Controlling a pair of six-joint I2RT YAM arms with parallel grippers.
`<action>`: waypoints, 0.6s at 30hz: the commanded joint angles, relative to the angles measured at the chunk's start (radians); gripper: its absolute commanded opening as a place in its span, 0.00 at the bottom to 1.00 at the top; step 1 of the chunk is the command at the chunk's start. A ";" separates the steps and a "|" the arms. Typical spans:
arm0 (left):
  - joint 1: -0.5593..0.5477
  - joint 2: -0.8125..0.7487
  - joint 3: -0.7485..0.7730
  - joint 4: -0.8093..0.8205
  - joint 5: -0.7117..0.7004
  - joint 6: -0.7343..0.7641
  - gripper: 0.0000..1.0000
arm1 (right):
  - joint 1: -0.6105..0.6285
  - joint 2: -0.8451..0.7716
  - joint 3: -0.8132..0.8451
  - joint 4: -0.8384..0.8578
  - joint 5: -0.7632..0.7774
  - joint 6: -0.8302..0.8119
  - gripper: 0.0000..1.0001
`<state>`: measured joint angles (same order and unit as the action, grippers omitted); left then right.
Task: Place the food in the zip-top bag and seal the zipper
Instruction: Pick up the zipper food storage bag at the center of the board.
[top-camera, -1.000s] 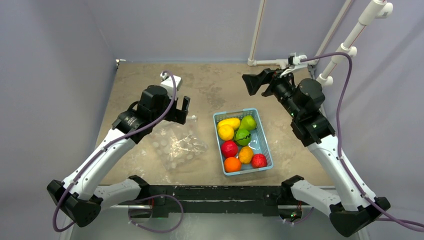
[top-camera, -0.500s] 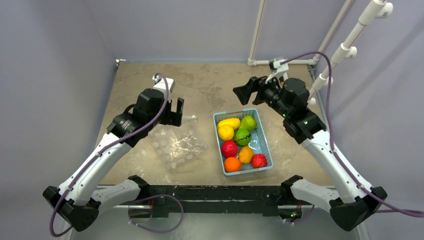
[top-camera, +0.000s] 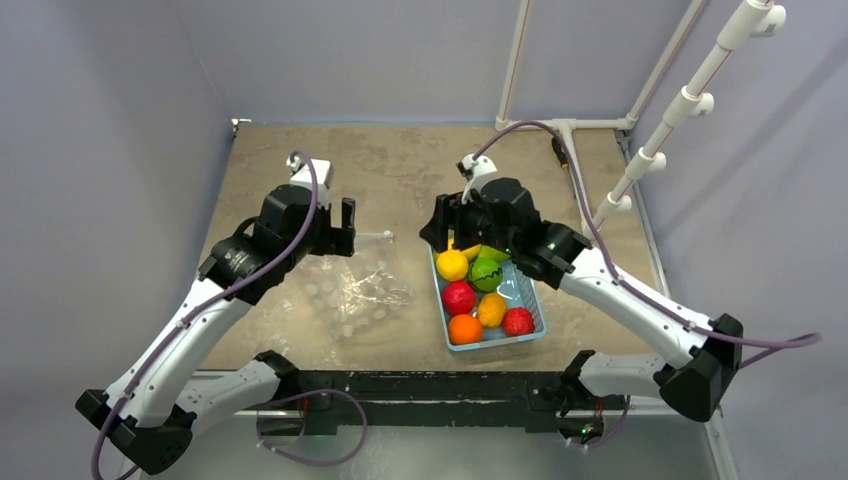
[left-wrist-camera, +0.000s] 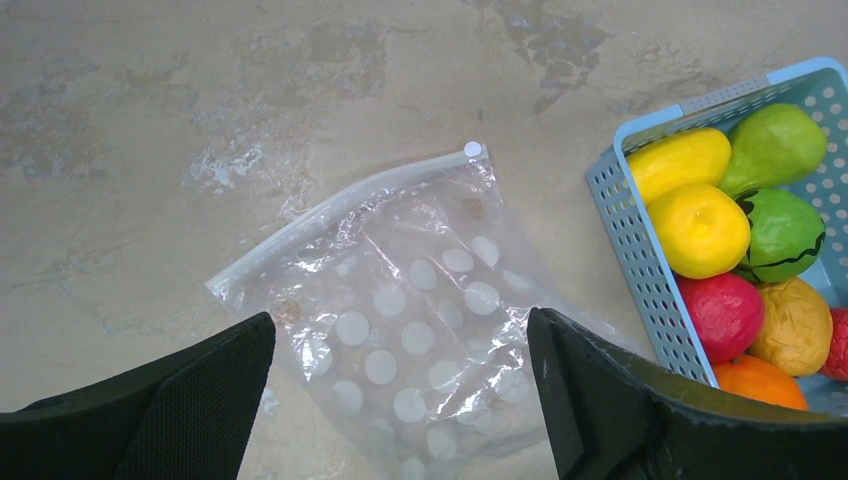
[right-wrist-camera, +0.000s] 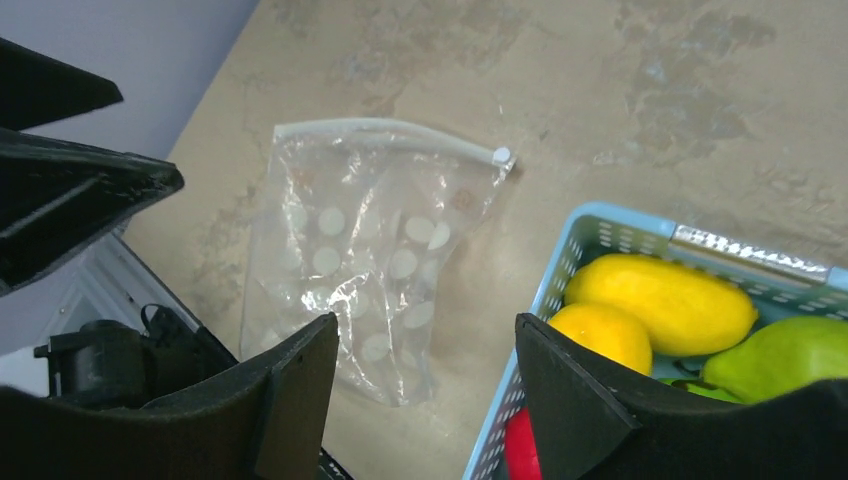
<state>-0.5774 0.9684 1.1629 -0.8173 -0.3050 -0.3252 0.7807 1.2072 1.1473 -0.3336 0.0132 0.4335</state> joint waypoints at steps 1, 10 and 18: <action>0.001 -0.036 -0.006 -0.020 -0.026 -0.046 0.95 | 0.075 0.041 0.010 -0.035 0.089 0.080 0.66; 0.001 -0.066 -0.032 -0.036 -0.049 -0.094 0.94 | 0.207 0.193 0.057 -0.021 0.138 0.142 0.68; 0.002 -0.094 -0.055 -0.048 -0.092 -0.116 0.94 | 0.224 0.317 0.122 0.032 0.125 0.137 0.86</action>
<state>-0.5770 0.8928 1.1122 -0.8581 -0.3592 -0.4187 1.0012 1.4940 1.2007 -0.3634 0.1173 0.5587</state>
